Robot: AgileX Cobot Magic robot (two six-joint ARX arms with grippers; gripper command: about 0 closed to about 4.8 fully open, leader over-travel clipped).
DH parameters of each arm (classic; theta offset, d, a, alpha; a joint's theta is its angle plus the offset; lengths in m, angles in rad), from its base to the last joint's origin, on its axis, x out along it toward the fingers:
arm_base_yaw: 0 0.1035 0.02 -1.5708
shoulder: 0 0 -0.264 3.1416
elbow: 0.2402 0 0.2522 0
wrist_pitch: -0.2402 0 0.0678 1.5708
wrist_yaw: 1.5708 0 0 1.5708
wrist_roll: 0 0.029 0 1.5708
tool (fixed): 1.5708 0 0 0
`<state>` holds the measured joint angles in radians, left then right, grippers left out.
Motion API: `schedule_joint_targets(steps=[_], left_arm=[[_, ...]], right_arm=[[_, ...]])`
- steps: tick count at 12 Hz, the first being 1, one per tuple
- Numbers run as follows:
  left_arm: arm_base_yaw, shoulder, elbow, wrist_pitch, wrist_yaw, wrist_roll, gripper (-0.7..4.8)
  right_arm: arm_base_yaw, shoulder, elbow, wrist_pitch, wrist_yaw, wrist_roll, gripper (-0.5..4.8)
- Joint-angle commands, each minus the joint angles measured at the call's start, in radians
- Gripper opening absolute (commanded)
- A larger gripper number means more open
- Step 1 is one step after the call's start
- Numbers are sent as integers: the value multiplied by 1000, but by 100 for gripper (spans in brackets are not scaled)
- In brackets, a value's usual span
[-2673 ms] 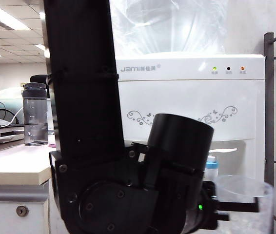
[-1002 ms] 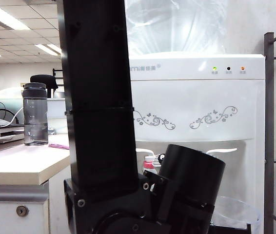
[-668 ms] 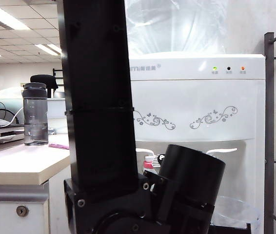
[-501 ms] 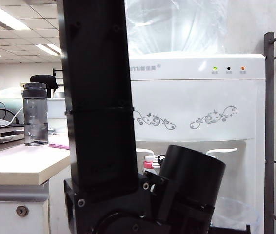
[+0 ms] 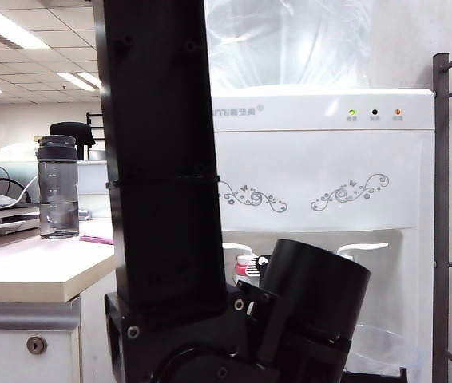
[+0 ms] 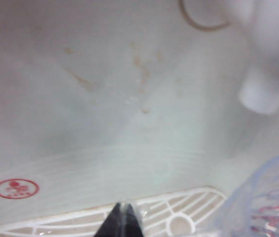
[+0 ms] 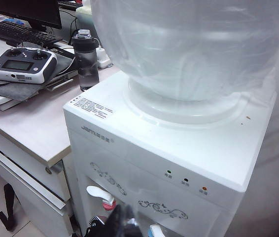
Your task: Pick up the plastic mug from the left desk, go to the cold water outlet of the water dispenser, press the vertical switch to get some water, then put the mug back on the desk.
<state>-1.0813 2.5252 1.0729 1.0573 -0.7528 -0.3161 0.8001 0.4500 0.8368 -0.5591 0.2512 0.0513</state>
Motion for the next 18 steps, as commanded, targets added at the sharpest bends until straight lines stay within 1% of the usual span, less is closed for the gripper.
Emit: schedule_joint_targets(steps=[1,4,6,10,14,18], left_arm=[[0,-5,4,21,-19,-13,-6],[0,-5,4,20,-22,-14,-5],[0,-6,4,38,-37,-33,-6],[0,-6,4,37,-37,-32,-6],[-2,-6,4,48,-37,-9,-6],[-2,-6,4,70,-55,-9,-6]], right_arm=[[0,-1,3,16,5,-2,-1],[0,0,3,16,5,-2,-1],[0,0,3,16,5,-2,-1],[0,0,3,16,5,-2,-1],[0,0,2,15,6,-3,-1],[-1,0,2,15,20,-3,-1]])
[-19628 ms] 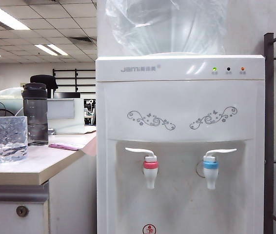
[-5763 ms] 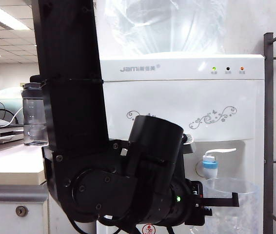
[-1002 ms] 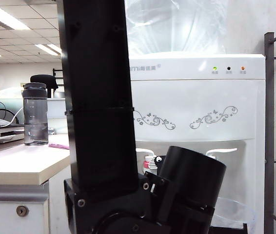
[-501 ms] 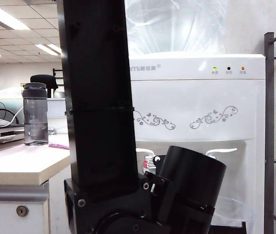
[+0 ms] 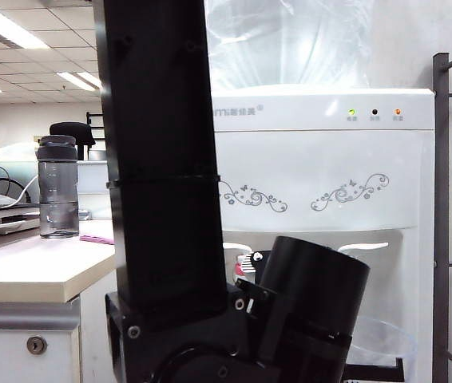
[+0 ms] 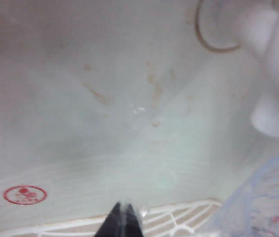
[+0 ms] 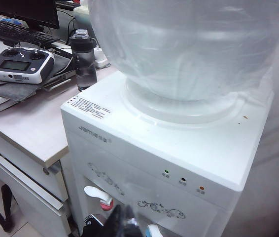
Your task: Pick up the plastic mug from the left desk, go to the cold water outlet of the water dispenser, press the vertical switch to get some water, then put the mug back on the desk.
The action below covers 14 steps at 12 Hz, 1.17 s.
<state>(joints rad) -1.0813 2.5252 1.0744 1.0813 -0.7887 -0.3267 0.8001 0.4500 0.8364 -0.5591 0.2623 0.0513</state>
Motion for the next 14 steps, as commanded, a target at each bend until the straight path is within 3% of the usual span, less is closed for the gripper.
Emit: schedule_joint_targets(steps=[1,14], left_arm=[[-2,-6,3,50,-19,2,-6],[-2,-12,9,68,-46,13,-6]], right_arm=[[-1,0,2,16,9,-3,-1],[-1,1,2,15,19,-3,-1]])
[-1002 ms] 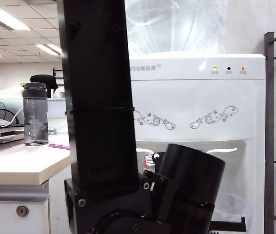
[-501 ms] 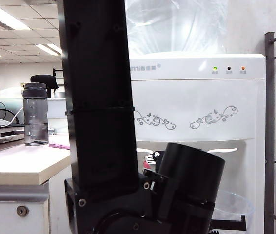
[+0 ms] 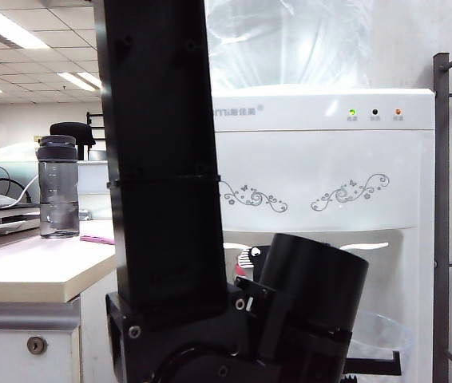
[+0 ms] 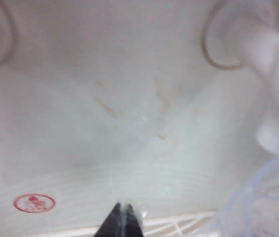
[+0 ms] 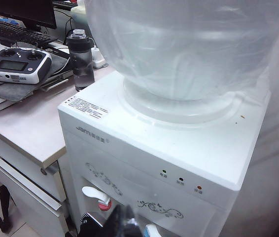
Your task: Pick up the plastic mug from the left desk, go to the cold water outlet of the water dispenser, press the vertical switch to get some water, then put the mug back on the desk.
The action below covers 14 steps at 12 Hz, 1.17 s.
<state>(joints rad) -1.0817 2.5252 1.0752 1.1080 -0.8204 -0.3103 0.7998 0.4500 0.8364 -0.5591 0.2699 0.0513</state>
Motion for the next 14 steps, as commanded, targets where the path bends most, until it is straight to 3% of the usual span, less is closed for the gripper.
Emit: schedule_joint_targets(steps=[1,14], left_arm=[[-2,-13,8,42,-15,-3,-5],[-2,-32,9,58,-29,7,-6]], right_arm=[[-1,1,2,15,17,-3,-1],[0,0,-1,9,24,-3,-1]])
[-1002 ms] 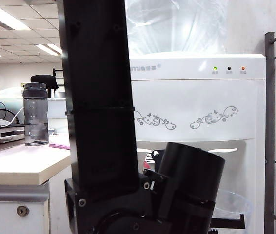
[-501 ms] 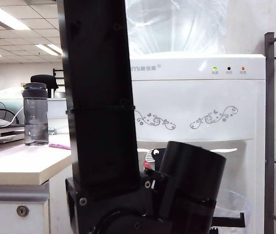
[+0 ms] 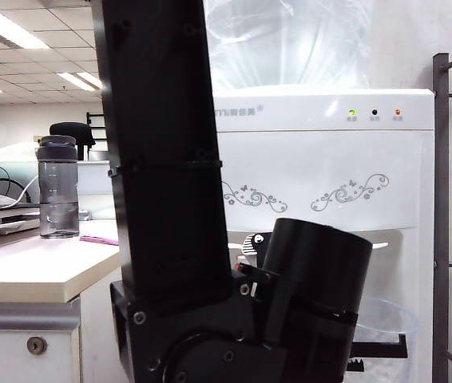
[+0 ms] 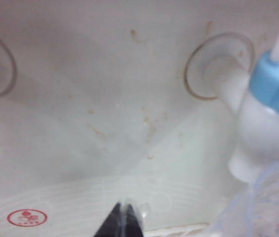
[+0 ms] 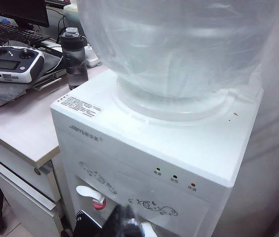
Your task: Pick up the plastic mug from the left desk, go to the cold water outlet of the water dispenser, press the vertical switch to get some water, then put the mug back on the desk.
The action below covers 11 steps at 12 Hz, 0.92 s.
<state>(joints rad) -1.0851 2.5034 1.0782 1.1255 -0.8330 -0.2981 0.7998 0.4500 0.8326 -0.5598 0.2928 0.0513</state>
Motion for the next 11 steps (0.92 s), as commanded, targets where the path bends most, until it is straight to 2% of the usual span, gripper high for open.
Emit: schedule_joint_targets(steps=[1,7,11], left_arm=[[1,-11,6,41,-16,-6,-6],[-3,-11,6,43,-11,-5,-6],[-12,-11,6,43,-11,-5,-5]], right_arm=[[0,0,3,10,0,-3,-1],[-2,0,2,2,1,-3,-1],[-3,0,2,-68,1,-3,-1]])
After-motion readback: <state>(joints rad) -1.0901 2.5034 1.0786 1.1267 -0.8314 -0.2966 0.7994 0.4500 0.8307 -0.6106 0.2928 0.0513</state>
